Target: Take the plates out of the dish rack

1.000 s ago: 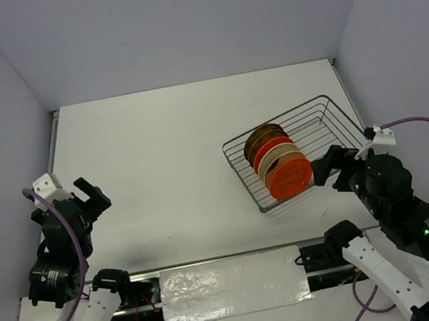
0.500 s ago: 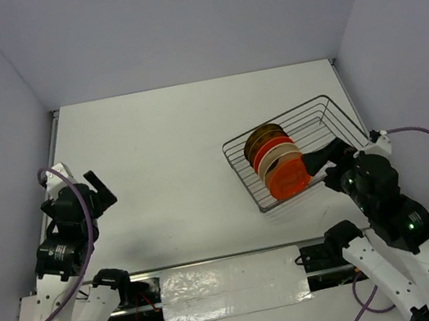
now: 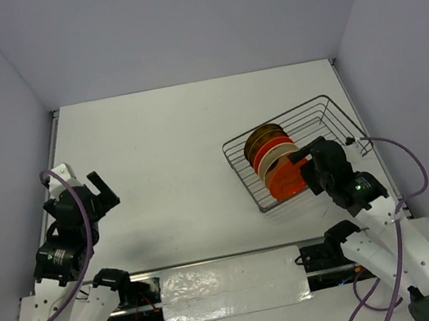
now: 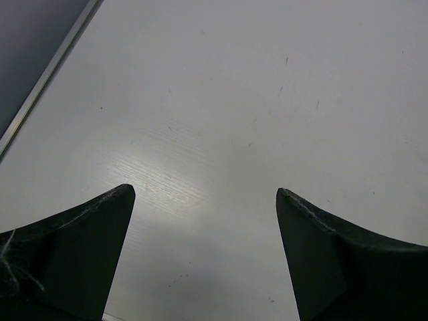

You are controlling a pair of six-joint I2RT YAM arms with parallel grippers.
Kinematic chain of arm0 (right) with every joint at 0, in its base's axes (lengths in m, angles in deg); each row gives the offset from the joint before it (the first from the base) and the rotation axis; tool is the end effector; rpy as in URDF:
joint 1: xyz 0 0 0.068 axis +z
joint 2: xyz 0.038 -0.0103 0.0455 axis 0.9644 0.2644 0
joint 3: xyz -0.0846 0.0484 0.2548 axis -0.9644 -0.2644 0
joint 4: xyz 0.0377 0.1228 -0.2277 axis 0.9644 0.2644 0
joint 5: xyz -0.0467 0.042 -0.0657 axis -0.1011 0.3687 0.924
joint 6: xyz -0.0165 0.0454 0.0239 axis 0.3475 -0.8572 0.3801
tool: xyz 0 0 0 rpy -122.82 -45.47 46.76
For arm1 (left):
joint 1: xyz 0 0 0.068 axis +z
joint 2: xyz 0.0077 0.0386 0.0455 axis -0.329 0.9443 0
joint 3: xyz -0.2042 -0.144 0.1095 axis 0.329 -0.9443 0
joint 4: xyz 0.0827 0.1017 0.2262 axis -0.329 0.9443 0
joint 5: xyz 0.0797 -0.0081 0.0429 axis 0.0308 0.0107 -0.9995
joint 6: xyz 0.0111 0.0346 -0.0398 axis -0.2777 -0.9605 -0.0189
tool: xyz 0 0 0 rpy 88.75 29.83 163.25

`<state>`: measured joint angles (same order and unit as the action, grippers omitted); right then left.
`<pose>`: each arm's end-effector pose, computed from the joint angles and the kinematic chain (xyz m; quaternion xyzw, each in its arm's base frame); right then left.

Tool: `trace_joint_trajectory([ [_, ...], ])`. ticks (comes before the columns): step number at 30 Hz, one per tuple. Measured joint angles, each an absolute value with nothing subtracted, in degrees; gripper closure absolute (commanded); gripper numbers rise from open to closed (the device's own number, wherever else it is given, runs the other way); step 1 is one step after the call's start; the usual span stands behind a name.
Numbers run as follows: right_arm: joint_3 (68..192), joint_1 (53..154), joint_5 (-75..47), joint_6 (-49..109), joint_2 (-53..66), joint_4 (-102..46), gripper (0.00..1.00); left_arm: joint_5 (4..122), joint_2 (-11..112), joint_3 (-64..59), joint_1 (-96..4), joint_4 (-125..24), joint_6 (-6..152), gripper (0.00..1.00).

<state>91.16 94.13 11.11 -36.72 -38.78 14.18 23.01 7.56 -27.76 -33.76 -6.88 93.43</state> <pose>0.1273 0.0337 0.2601 0.4663 0.7749 0.1990 0.3775 0.1124 -0.0098 0.3271 -0.2640 0.7878 0.0144 0.5563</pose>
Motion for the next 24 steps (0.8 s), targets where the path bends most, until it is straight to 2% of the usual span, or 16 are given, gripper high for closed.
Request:
trace_joint_trajectory([
  [2,91.16,94.13,11.22,-37.38,-36.84,12.76,0.16,23.23,7.97,-27.76,-34.04,-6.9,93.39,0.01],
  [5,91.16,94.13,11.42,-37.86,-34.17,11.29,0.24,23.62,8.41,-27.76,-34.17,-6.96,93.37,0.01],
  [6,91.16,94.13,11.49,-38.08,-33.21,10.9,0.31,23.69,8.43,-27.76,-34.17,-6.98,93.37,0.0],
  [8,91.16,94.13,11.9,-38.36,-32.27,10.44,0.34,23.84,8.41,-27.76,-34.26,-7.01,93.35,0.01],
  [11,91.16,94.13,12.69,-38.58,-32.09,9.76,0.49,23.97,8.41,-27.76,-34.39,-7.03,93.35,0.0],
  [18,91.14,94.13,13.5,-38.8,-28.75,7.55,0.53,24.56,8.43,-27.76,-34.54,-7.05,93.28,0.01],
  [19,91.14,94.13,13.48,-38.8,-28.23,7.16,0.57,24.61,8.43,-27.76,-34.56,-7.05,93.26,0.01],
  [22,91.14,94.13,13.41,-38.97,-27.22,5.92,0.61,24.76,8.43,-27.76,-34.78,-7.05,93.24,0.01],
  [23,91.14,94.13,13.43,-39.02,-27.05,5.74,0.69,24.85,8.43,-27.76,-34.8,-7.05,93.24,0.01],
  [24,91.14,94.13,13.41,-39.04,-26.98,5.54,0.71,24.89,8.43,-27.76,-34.85,-7.05,93.24,0.01],
])
